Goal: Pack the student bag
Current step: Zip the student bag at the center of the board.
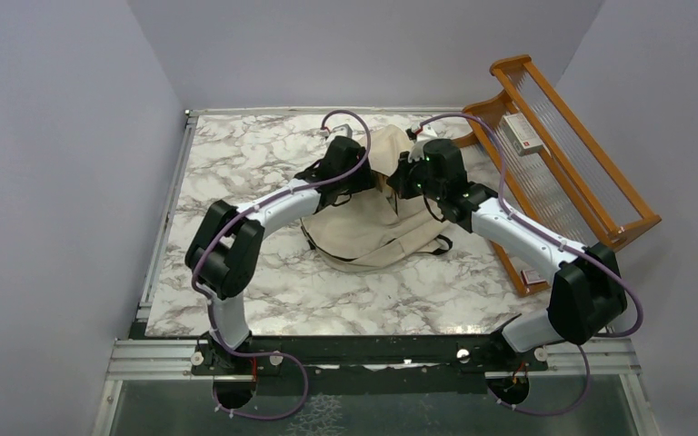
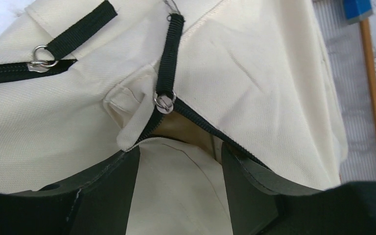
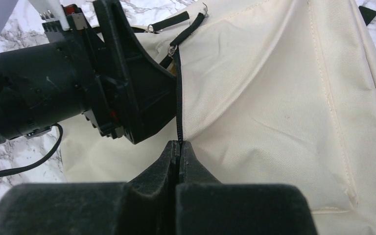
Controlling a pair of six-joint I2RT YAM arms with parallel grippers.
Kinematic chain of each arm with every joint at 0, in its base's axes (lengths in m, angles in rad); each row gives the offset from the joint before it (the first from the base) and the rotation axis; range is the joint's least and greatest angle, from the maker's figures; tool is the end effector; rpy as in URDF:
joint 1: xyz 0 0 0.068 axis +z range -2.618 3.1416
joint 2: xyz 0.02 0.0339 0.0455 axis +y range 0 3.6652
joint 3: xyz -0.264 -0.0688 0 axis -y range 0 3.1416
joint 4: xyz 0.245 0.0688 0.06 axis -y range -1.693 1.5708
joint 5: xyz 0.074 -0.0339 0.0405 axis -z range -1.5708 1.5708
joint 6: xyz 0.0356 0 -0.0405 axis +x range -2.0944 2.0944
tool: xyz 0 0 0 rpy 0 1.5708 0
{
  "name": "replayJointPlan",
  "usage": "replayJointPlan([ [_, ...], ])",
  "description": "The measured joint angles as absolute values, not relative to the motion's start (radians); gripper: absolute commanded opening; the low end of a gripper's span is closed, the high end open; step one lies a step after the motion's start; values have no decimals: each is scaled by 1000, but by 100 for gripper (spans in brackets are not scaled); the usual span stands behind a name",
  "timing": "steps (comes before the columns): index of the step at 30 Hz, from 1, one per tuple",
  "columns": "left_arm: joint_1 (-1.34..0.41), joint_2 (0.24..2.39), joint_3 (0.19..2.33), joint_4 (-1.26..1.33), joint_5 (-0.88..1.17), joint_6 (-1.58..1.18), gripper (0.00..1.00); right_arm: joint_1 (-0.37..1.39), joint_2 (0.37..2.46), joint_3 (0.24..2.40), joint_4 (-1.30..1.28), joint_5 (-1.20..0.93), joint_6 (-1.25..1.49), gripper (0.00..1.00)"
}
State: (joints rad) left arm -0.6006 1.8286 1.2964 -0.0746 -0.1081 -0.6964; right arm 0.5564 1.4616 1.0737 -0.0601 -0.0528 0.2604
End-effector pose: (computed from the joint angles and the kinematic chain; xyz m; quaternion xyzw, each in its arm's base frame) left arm 0.3476 -0.2335 0.2338 -0.0674 0.8826 -0.2414 0.3978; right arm 0.2873 0.1809 0.2913 -0.1387 0.8349 0.2319 0.4795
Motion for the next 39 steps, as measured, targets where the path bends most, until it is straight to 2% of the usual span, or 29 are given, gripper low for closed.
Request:
replayJointPlan([
  [7, -603, 1890, 1369, -162, -187, -692, 63, 556, 1470, 1073, -54, -53, 260, 0],
  [10, -602, 1897, 1369, -186, -229, -677, 59, 556, 1470, 1073, -53, -54, 260, 1],
  [20, -603, 1900, 1369, -226, -306, -599, 32, 558, 1475, 1073, -52, -54, 260, 0],
  [28, -603, 1887, 1352, -213, -286, -531, 0, 558, 1477, 1066, -47, -55, 260, 1],
  [35, -599, 1793, 1282, -136, -158, -440, 0, 557, 1496, 1065, -74, -163, 189, 6],
  [39, -590, 1749, 1263, -118, -82, -408, 0, 557, 1527, 1066, -135, -234, 142, 15],
])
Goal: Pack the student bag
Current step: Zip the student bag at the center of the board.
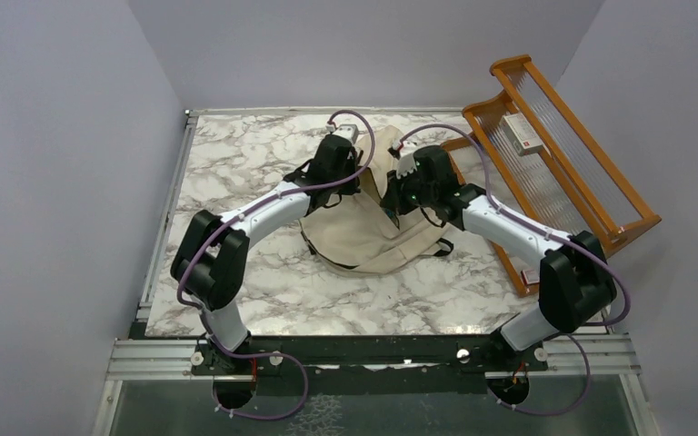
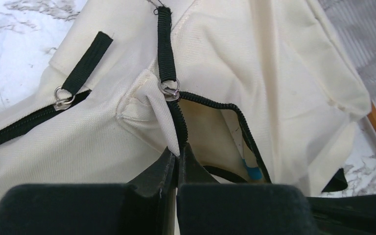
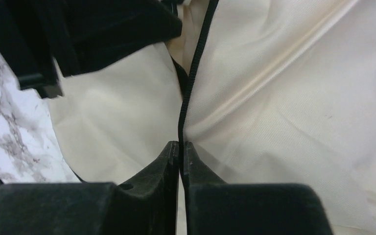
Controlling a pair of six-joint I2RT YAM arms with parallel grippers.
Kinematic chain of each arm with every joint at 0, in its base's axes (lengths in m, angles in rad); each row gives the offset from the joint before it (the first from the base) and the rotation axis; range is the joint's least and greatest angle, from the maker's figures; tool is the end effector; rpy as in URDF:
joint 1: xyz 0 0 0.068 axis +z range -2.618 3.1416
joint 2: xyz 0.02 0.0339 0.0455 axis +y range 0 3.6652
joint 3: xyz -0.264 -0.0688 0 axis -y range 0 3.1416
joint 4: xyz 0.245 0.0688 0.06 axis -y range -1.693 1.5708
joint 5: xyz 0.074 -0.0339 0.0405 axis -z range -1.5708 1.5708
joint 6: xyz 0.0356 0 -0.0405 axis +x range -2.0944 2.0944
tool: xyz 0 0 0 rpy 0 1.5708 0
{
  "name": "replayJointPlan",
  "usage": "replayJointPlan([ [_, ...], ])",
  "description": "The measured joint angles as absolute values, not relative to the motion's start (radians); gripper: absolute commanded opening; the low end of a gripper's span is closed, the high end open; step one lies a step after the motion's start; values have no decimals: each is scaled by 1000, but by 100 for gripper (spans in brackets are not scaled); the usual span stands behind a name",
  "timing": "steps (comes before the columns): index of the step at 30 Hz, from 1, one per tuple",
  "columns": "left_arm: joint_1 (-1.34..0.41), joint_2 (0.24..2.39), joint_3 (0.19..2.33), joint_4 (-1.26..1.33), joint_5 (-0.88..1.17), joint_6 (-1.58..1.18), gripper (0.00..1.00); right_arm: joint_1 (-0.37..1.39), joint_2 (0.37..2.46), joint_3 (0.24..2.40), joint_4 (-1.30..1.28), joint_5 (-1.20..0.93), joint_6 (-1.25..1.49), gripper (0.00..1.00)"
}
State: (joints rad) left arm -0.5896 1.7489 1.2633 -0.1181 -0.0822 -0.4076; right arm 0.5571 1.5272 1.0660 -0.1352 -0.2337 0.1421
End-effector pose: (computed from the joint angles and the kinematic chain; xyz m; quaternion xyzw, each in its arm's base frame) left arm 0.3354 -0.2209 0.2499 0.0614 0.8827 -0.1902 0.4254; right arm 0.2880 0.1891 0.2609 -0.2342 0.8476 0.2560 0.4015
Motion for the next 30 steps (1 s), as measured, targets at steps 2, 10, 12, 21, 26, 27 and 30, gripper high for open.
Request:
replayJointPlan([
  [2, -586, 1736, 1257, -108, -41, -398, 0, 557, 1542, 1069, -166, -254, 127, 21],
  [10, -535, 1707, 1179, 14, 125, -403, 0, 562, 1562, 1100, -281, -293, 103, 40],
  [12, -529, 1701, 1159, 40, 145, -408, 2, 562, 1545, 1113, -281, -304, 104, 43],
  [21, -513, 1648, 1112, 89, 196, -425, 26, 562, 1429, 1206, -176, -203, 165, 48],
  [26, -511, 1595, 1098, 104, 202, -424, 29, 562, 1533, 1338, -151, -99, 246, 51],
  [27, -511, 1584, 1094, 108, 202, -424, 30, 562, 1566, 1370, -153, -92, 258, 51],
  [30, -511, 1554, 1061, 117, 201, -427, 32, 562, 1693, 1486, -167, -72, 294, 52],
])
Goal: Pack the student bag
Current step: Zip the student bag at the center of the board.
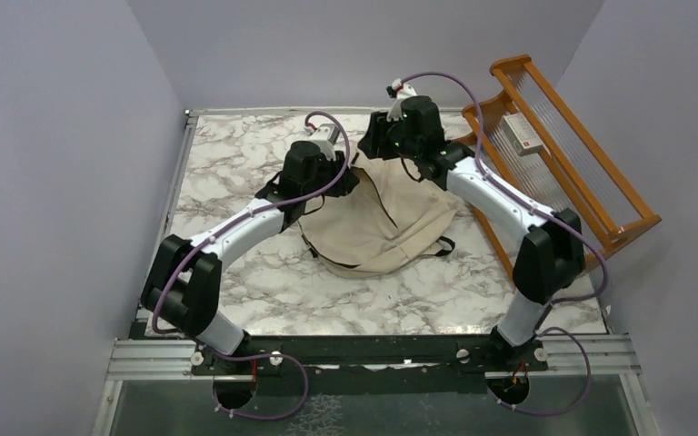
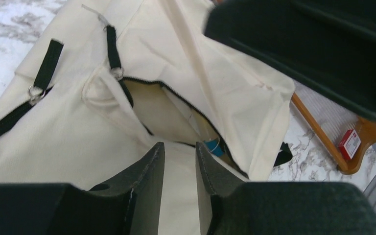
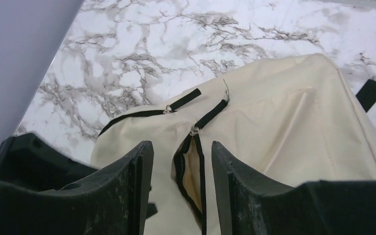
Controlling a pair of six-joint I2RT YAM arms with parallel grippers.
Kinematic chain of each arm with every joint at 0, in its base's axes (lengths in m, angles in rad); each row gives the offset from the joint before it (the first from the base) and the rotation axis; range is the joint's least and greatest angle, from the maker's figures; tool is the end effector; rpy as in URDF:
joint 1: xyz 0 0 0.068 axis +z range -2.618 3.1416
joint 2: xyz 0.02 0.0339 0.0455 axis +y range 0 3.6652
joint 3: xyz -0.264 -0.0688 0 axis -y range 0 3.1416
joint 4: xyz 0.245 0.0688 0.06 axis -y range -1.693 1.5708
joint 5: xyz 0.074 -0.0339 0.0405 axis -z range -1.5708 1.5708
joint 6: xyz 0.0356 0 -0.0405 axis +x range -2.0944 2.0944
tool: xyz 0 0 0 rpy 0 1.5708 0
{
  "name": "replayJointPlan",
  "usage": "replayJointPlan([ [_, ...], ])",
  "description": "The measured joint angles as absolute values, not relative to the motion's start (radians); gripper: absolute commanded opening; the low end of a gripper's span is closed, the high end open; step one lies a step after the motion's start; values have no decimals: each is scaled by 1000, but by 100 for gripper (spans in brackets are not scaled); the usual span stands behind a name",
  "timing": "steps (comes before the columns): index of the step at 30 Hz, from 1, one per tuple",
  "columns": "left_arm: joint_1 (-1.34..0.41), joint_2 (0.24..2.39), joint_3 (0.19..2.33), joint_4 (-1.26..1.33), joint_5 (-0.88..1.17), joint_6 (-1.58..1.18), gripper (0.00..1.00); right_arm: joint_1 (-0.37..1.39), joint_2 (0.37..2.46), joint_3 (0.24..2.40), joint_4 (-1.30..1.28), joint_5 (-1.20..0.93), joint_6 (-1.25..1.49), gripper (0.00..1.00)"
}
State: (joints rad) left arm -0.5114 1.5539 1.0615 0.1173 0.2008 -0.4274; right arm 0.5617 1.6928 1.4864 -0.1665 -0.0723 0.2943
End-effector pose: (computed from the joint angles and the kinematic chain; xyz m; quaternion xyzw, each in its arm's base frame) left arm 0.3114 -0.1829 0.2746 0.0909 0.8193 -0.3272 0.4620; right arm 0.3424 0.2185 0.3442 -0.1302 0.8153 0.2610 0.5002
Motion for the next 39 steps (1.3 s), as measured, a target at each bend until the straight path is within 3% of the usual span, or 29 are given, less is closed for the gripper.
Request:
replayJointPlan([
  [10, -452, 1402, 857, 118, 152, -492, 37, 562, 1970, 1687, -249, -64, 381, 53],
  [24, -434, 1322, 770, 119, 146, -539, 37, 562, 2103, 1758, -291, -64, 451, 53],
  [33, -434, 1308, 762, 119, 146, -542, 37, 562, 2189, 1829, -291, -111, 475, 44],
  [39, -434, 1297, 753, 115, 146, -545, 37, 562, 2232, 1870, -291, -134, 486, 29],
])
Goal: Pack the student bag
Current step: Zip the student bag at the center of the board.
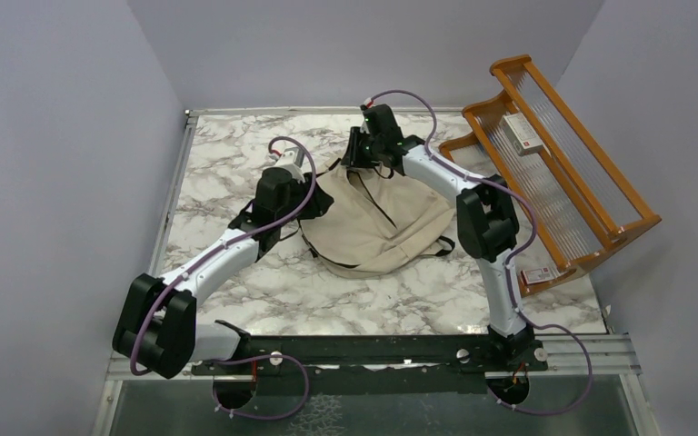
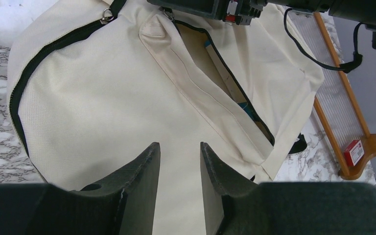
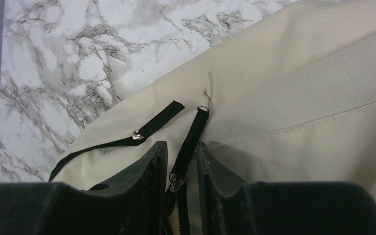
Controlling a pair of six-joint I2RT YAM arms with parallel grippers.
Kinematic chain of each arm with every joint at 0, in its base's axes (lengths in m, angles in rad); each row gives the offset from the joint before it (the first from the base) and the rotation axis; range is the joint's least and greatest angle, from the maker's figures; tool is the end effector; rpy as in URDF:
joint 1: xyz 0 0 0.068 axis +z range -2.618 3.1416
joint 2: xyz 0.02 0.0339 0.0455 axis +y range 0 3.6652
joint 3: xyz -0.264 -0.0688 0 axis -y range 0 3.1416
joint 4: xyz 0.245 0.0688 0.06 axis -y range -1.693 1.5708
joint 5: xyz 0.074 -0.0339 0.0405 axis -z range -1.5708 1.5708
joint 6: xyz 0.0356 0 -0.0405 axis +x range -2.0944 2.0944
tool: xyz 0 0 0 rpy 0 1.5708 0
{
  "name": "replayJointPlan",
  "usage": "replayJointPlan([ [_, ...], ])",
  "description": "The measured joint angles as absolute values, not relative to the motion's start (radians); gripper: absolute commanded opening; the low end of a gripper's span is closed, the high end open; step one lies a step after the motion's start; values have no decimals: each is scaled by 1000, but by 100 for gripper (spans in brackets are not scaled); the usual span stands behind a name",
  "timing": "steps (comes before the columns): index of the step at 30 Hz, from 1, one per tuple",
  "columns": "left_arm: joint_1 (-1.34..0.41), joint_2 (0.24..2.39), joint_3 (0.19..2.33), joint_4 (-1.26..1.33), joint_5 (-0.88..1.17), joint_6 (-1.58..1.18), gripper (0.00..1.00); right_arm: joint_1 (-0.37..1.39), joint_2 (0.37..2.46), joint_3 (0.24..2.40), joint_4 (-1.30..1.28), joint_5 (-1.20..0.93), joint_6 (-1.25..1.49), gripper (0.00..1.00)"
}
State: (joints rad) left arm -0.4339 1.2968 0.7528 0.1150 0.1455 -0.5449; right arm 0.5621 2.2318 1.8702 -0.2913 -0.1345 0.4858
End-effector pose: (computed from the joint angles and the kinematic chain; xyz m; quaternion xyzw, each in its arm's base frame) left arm 0.2597 -0.1260 0.2468 -0.0073 0.8401 -0.3073 0.4469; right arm 0.4368 0.2808 0.2250 -0.0639 0.8927 0.2733 0.3526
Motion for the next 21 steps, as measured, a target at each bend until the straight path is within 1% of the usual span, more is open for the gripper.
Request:
replayJointPlan([
  [7, -434, 1276, 738, 110, 142, -554, 37, 562, 2241, 1880, -291, -140, 485, 9],
  [10, -434, 1275, 730, 107, 139, -559, 37, 562, 2241, 1880, -290, -140, 469, 2],
  [13, -434, 1271, 722, 101, 130, -562, 37, 562, 2241, 1880, -284, -140, 447, 0],
  [21, -431, 1264, 721, 95, 117, -572, 37, 563, 2204, 1817, -215, -144, 384, 1],
])
